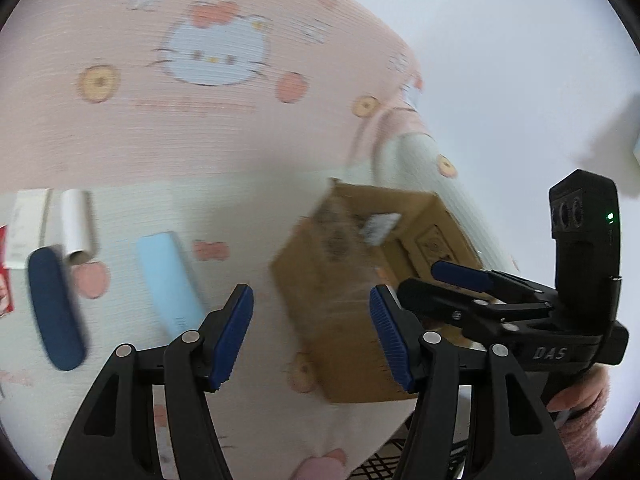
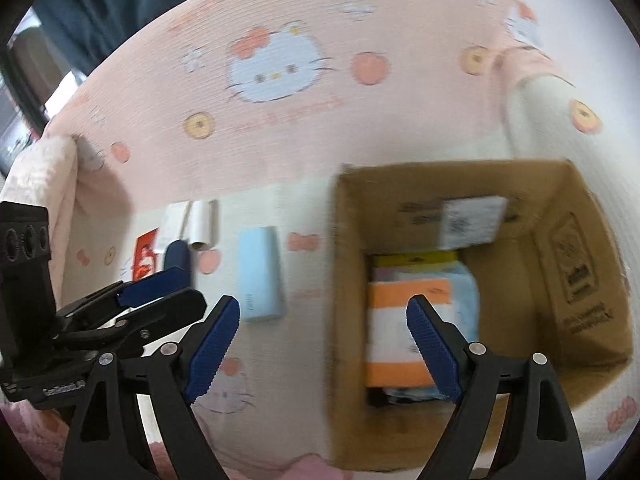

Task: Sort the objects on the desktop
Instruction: 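Move the right gripper back to the light-blue LUCKY case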

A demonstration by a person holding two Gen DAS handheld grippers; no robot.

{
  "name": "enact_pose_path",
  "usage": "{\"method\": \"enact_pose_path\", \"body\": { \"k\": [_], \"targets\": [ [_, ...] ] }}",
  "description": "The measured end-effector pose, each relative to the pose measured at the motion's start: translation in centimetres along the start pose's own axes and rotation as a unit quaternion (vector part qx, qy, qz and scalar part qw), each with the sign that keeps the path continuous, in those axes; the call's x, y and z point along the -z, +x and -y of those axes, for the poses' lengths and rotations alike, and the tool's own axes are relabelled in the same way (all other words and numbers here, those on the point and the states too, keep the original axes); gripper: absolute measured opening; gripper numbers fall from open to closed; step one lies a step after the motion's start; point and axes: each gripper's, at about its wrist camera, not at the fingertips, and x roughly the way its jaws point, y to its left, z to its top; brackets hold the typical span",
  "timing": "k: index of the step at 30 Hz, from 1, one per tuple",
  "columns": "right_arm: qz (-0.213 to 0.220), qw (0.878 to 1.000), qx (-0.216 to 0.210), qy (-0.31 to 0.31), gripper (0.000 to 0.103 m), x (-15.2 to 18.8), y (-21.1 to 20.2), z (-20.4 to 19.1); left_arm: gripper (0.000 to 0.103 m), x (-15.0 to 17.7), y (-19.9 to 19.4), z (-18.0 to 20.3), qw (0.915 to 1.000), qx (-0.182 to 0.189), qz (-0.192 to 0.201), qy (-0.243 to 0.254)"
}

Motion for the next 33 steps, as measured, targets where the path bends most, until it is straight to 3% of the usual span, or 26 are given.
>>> {"method": "enact_pose_path", "body": {
  "k": [7, 13, 20, 24, 25, 27, 29, 31, 33],
  "targets": [
    [-0.024, 0.998, -0.044, -0.042, 0.085, -1.3, 3.7, -6.7, 0.065, 2.0, -3.9, -7.4, 0.9971, -0.052, 0.039, -0.040],
    [-0.046, 0.994, -0.067, -0.067, 0.085, -1.4, 7.7, -10.8, 0.065, 3.5, -4.8, -12.3, 0.9922, -0.098, 0.036, -0.068],
    [-0.065, 0.994, -0.066, -0.051, 0.085, -1.3, 11.9, -10.4, 0.065, 3.8, -2.3, -15.1, 0.9909, -0.074, 0.019, -0.111],
    [-0.079, 0.993, -0.081, -0.014, 0.084, -0.9, 14.5, -8.4, 0.064, 3.9, 0.6, -15.7, 0.9892, -0.053, -0.014, -0.136],
    [-0.077, 0.994, -0.082, -0.009, 0.082, -0.6, 15.1, -8.0, 0.063, 3.9, 1.6, -15.8, 0.9880, -0.050, -0.025, -0.144],
    [-0.067, 0.995, -0.079, 0.003, 0.054, 0.0, 16.0, -7.2, 0.058, 4.1, 2.6, -15.9, 0.9861, -0.043, -0.030, -0.157],
    [-0.067, 0.995, -0.071, 0.025, 0.032, 0.6, 17.1, -6.4, 0.048, 4.4, 3.8, -16.1, 0.9843, -0.036, -0.032, -0.170],
    [-0.070, 0.993, -0.078, 0.055, 0.029, 1.2, 18.0, -5.3, 0.034, 4.7, 4.7, -16.1, 0.9823, -0.041, -0.034, -0.179],
    [-0.067, 0.992, -0.082, 0.071, 0.025, 1.8, 18.5, -4.6, 0.027, 5.0, 5.8, -16.0, 0.9808, -0.047, -0.037, -0.185]
  ]
}}
